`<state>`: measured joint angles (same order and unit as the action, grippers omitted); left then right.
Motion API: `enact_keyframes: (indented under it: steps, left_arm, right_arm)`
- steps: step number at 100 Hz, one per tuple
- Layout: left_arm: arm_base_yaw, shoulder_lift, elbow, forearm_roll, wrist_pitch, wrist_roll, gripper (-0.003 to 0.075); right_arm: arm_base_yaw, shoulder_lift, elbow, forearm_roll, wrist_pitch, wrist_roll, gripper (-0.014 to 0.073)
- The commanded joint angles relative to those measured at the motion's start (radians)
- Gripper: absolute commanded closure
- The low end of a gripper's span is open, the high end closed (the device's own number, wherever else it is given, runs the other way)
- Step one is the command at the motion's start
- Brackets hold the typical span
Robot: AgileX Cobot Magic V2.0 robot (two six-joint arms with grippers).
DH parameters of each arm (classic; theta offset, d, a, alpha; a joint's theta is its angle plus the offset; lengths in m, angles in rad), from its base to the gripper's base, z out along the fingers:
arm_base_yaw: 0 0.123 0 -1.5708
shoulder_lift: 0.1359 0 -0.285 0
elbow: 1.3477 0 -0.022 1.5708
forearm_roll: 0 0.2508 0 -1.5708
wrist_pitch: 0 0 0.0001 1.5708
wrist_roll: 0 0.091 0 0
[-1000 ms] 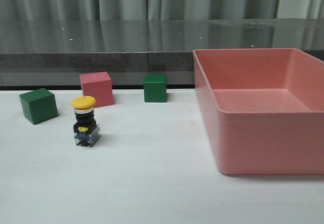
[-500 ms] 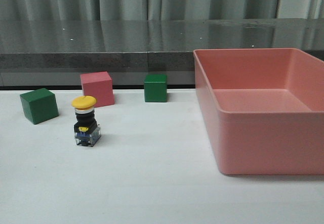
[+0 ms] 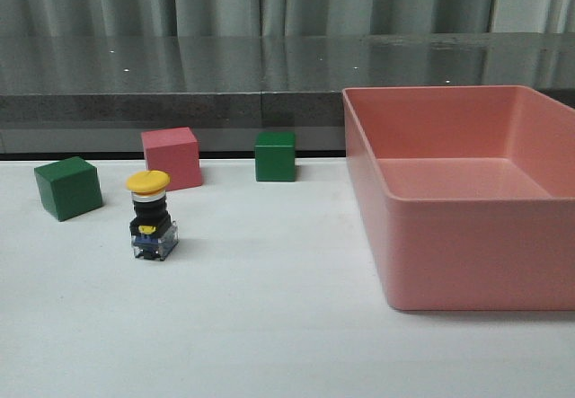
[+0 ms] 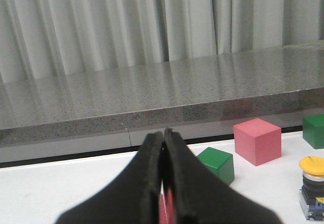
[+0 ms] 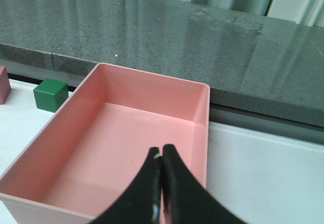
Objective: Place and stand button with both arms
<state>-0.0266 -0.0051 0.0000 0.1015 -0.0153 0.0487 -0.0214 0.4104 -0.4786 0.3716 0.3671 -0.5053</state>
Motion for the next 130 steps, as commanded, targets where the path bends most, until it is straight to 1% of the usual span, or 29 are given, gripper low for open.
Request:
enact_keyframes:
  steps: [1,59,67,74,77,94,101,108,130]
  left_arm:
    - [0.001,-0.030,0.045,-0.006,-0.082,-0.008,0.0740]
    - [0.001,-0.030,0.045,-0.006,-0.082,-0.008,0.0740]
    - [0.001,-0.030,0.045,-0.006,-0.082,-0.008,0.0740]
    - [0.001,-0.030,0.045,-0.006,-0.082,-0.008,0.0740]
    - [0.001,-0.030,0.045,-0.006,-0.082,-0.008,0.0740]
    - [0.001,-0.030,0.045,-0.006,-0.082,-0.008,0.0740]
    - [0.001,-0.030,0.045,-0.006,-0.082,-0.008,0.0740]
    - [0.001,-0.030,0.045,-0.006,-0.082,-0.008,0.0740]
    - [0.001,-0.030,0.045,-0.006,-0.082,-0.008,0.0740]
  right_arm:
    - [-0.007,0.005,-0.026,0.019,-0.073,-0.006,0.0655]
    - [-0.006,0.005,-0.026,0.013,-0.078,-0.006,0.0655]
    - [0.010,0.004,-0.020,0.009,-0.080,0.010,0.0655]
    - [0.039,-0.005,0.007,-0.033,-0.104,0.069,0.0655]
    - [0.051,-0.008,0.023,-0.073,-0.119,0.110,0.0655]
    - [0.132,-0.063,0.173,-0.345,-0.273,0.460,0.0655]
    - [0.148,-0.105,0.234,-0.416,-0.332,0.551,0.0655]
    - [0.149,-0.152,0.286,-0.422,-0.367,0.579,0.0655]
    - [0.148,-0.322,0.433,-0.417,-0.420,0.580,0.0655]
